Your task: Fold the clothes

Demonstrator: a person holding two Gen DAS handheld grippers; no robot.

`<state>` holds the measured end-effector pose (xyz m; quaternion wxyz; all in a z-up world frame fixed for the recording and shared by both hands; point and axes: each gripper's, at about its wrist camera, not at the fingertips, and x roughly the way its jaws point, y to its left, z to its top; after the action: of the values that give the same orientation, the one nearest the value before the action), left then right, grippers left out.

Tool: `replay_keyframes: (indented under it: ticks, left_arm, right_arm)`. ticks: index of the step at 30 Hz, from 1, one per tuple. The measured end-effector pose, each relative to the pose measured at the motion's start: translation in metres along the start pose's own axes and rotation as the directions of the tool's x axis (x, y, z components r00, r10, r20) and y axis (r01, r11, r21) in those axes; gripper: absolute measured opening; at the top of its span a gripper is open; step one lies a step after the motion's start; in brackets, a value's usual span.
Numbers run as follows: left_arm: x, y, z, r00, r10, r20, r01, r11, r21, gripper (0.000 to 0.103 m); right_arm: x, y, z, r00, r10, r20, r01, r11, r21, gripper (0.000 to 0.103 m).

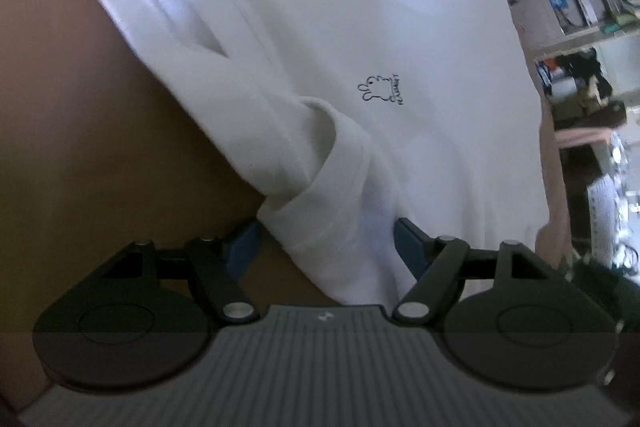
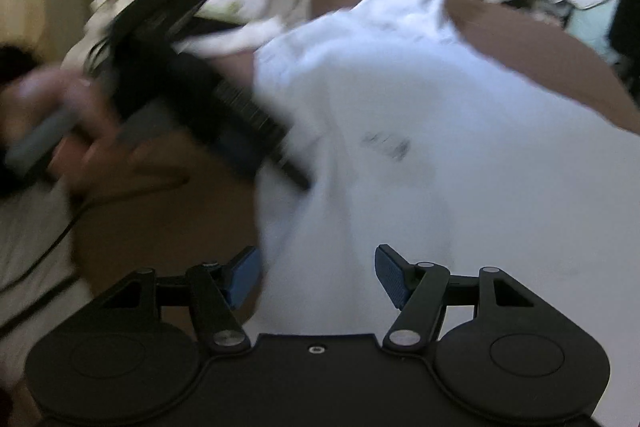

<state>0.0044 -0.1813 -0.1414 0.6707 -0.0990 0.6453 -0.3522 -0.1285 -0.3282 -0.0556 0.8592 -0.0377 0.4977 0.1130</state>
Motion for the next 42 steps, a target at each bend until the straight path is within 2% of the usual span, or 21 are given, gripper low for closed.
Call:
replay_keyframes:
  ticks: [5,8,9,10,11,12,14,16,17,20,21,23,26,27,28,31,33,37,38,40,42]
  left_arm:
    - [0.002,0.010,0.000,0.997,-0.023,0.077,0.031,0.994,-0.102,0.075]
    - [0.005,0.008,0.002,0.996,-0.026,0.086,0.032,0.997,-0.074,0.077]
    - [0.005,0.006,0.002,0.996,-0.021,0.092,0.025,0.999,-0.046,0.071]
    - [0.006,0.004,0.001,0.994,0.003,0.111,0.000,1.000,-0.028,0.056]
    - [0.006,0.002,0.001,0.991,0.026,0.129,-0.024,1.000,-0.012,0.006]
    - [0.002,0.000,-0.004,0.990,0.035,0.136,-0.033,0.999,-0.015,0.008]
    - [-0.018,0.002,-0.015,0.984,0.014,0.176,-0.009,1.000,-0.027,0.008]
    - [-0.055,-0.002,-0.025,0.968,-0.021,0.251,0.025,1.000,-0.012,0.008]
    - [-0.073,-0.004,-0.030,0.957,-0.033,0.287,0.035,0.999,-0.001,0.008]
    - [-0.110,-0.004,-0.056,0.927,0.064,0.369,-0.098,0.993,0.072,0.009]
    - [-0.104,0.002,-0.060,0.934,0.104,0.341,-0.138,0.988,0.076,0.009]
    - [-0.087,0.012,-0.061,0.951,0.157,0.268,-0.178,0.982,0.058,0.012]
    - [-0.059,0.023,-0.052,0.970,0.196,0.145,-0.199,0.980,0.004,0.015]
    - [-0.062,0.016,-0.051,0.964,0.204,0.173,-0.212,0.977,0.028,0.018]
    - [-0.071,0.003,-0.054,0.943,0.233,0.236,-0.258,0.963,0.081,0.020]
    - [-0.094,-0.035,-0.066,0.863,0.286,0.416,-0.399,0.891,0.217,0.052]
    - [-0.101,-0.049,-0.075,0.856,0.248,0.454,-0.401,0.872,0.280,0.059]
    - [-0.083,-0.058,-0.072,0.939,0.132,0.318,-0.236,0.918,0.318,0.059]
    - [-0.076,-0.059,-0.074,0.952,0.122,0.281,-0.214,0.920,0.327,0.059]
    - [-0.058,-0.065,-0.078,0.968,0.123,0.219,-0.197,0.914,0.354,0.059]
    - [-0.040,-0.069,-0.085,0.978,0.122,0.171,-0.179,0.910,0.374,0.059]
  right_arm:
    - [0.007,0.028,-0.021,0.997,-0.045,-0.060,0.035,0.988,-0.148,0.069]
    - [0.025,0.032,-0.031,0.993,-0.052,-0.108,0.034,0.987,-0.156,0.069]
    - [0.032,0.033,-0.035,0.991,-0.053,-0.122,0.032,0.985,-0.167,0.069]
    - [0.039,0.035,-0.039,0.990,-0.063,-0.129,0.037,0.980,-0.194,0.070]
    - [0.045,0.037,-0.043,0.988,-0.081,-0.130,0.050,0.973,-0.225,0.070]
    - [0.048,0.039,-0.046,0.989,-0.091,-0.118,0.058,0.966,-0.253,0.068]
    - [0.046,0.037,-0.052,0.995,-0.077,-0.065,0.055,0.955,-0.290,0.052]
    - [0.026,0.024,-0.051,0.999,-0.050,0.017,0.053,0.976,-0.212,0.016]
    - [0.014,0.016,-0.049,0.997,-0.044,0.062,0.053,0.986,-0.157,0.016]
    - [-0.027,-0.011,-0.065,0.962,0.028,0.271,-0.049,0.996,0.072,0.015]
    - [-0.031,-0.018,-0.075,0.954,0.059,0.295,-0.103,0.985,0.135,0.013]
    - [-0.018,-0.019,-0.091,0.967,0.127,0.222,-0.168,0.970,0.174,0.013]
    - [0.020,0.005,-0.105,0.978,0.208,-0.026,-0.203,0.971,0.129,0.013]
    - [0.026,0.015,-0.106,0.978,0.201,-0.062,-0.195,0.976,0.092,0.013]
    - [0.026,0.021,-0.106,0.980,0.190,-0.059,-0.186,0.980,0.070,0.014]
    - [0.014,0.018,-0.105,0.981,0.196,-0.012,-0.193,0.974,0.117,0.024]
    - [0.004,0.006,-0.104,0.977,0.211,0.026,-0.212,0.957,0.200,0.030]
    - [-0.027,-0.026,-0.114,0.976,0.151,0.156,-0.197,0.918,0.343,0.031]
    - [-0.035,-0.038,-0.119,0.979,0.107,0.174,-0.168,0.907,0.387,0.032]
    - [-0.052,-0.064,-0.129,0.984,0.006,0.177,-0.093,0.868,0.488,0.045]
    - [-0.063,-0.084,-0.143,0.985,-0.109,0.131,0.007,0.794,0.608,0.048]
